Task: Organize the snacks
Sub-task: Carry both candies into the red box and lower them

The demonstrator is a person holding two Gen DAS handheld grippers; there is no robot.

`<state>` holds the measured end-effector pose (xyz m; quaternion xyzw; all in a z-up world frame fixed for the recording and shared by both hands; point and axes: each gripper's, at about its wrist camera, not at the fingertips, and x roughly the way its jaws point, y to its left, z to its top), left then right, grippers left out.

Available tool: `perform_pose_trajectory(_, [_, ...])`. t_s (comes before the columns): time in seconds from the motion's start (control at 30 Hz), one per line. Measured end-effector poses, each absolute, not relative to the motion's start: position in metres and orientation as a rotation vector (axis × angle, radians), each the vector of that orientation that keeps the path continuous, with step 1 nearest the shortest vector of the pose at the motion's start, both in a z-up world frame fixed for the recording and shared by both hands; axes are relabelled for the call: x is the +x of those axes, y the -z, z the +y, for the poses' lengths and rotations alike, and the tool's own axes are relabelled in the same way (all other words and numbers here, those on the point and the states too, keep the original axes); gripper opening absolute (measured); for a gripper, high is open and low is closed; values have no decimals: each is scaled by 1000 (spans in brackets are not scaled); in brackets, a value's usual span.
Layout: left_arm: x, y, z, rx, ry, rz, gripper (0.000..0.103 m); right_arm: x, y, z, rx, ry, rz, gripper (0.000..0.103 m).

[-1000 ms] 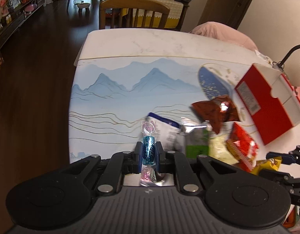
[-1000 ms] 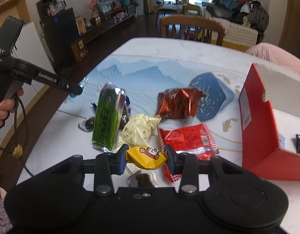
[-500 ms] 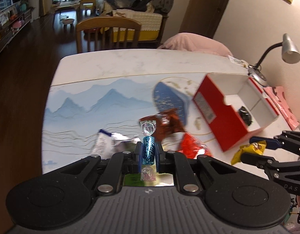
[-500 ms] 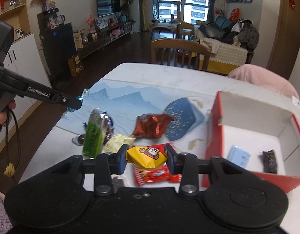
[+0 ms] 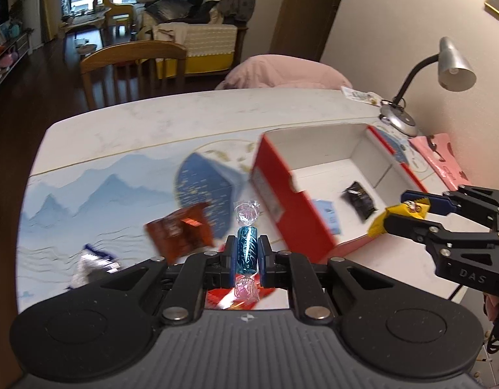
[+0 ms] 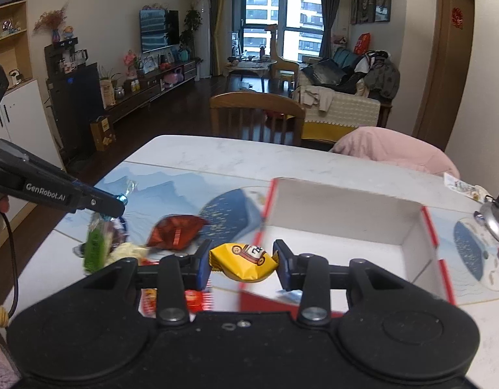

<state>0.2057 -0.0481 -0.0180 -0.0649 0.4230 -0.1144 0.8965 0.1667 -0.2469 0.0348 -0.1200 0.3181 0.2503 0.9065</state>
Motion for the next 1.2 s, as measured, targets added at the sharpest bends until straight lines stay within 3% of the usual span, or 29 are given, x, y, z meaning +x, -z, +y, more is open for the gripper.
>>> perform_pose_trajectory(0.6, [285,41,-189,-52,259,959,12,248,-5,-348,-250,-434,734,38])
perform_pose_trajectory(1.2, [355,99,-252,107,239,1123,12,294,51,-348,-362,-454,853,39])
